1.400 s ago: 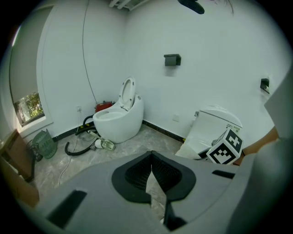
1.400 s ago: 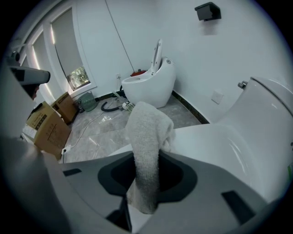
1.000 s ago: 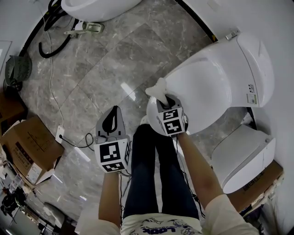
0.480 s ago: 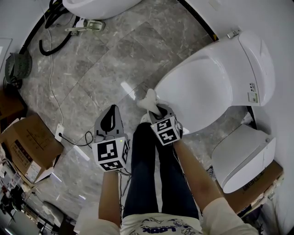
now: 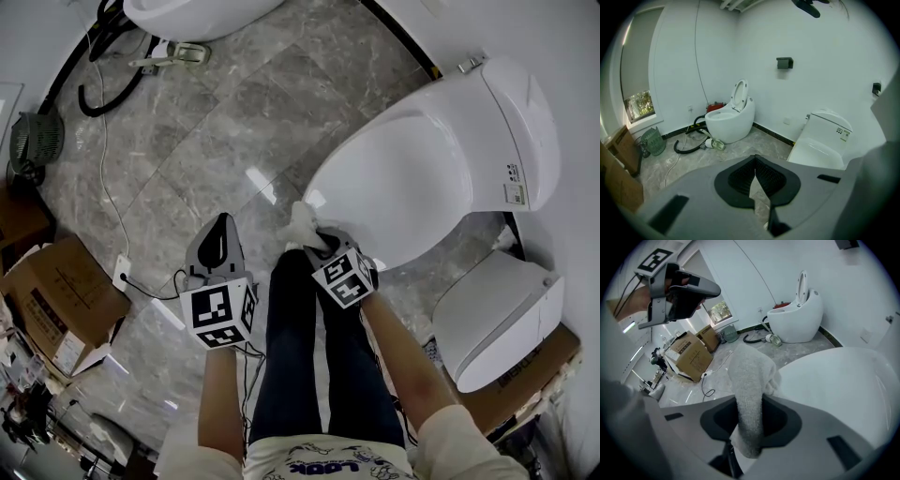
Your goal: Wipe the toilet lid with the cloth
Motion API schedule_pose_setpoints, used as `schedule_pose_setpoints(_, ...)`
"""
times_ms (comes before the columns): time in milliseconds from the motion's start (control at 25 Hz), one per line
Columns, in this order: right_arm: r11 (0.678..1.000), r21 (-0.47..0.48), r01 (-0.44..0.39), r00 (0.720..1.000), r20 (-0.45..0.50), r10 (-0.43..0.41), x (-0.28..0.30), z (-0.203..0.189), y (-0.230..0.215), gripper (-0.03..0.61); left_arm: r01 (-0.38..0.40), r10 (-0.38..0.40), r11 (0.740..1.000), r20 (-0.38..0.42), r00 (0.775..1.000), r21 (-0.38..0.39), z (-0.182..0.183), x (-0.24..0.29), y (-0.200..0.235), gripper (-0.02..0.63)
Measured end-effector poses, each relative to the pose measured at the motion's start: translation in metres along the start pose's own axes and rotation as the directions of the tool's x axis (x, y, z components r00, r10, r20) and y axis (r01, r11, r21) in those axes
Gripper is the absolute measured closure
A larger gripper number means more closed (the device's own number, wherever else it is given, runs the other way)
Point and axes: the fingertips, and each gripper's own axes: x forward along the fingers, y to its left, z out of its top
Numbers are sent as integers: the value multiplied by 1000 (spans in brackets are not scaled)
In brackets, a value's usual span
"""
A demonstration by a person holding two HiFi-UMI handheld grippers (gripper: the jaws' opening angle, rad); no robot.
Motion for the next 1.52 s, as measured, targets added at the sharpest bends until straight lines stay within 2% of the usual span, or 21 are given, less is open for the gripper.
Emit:
schedule_pose_setpoints(280,995,-55,-82,996,-40,80,-16,-25,-8,472,16,-16,1000,1,1000,3,5,4,-11,606)
schedule_pose_setpoints(600,998,-41,-44,999,-26,43,-44,-44,-43,472,38,-38,999,6,999,20,16,12,-33,606)
schedule_pose_setpoints(1000,995,67,76,996,42,-79,-94,-56,-125,469,49,-49,998,-3,999,50,24,22,-53,606)
schedule_pose_setpoints(1160,984,126,126,989,59,-135,-115,-63,-162,470,55,-55,997,-6,998,61,29,26,-60,606)
schedule_pose_setpoints(1520,952,194,237,965,70,-254,-155,-81,-231,469,72,-71,994,-12,997,87,35,34,-83,606)
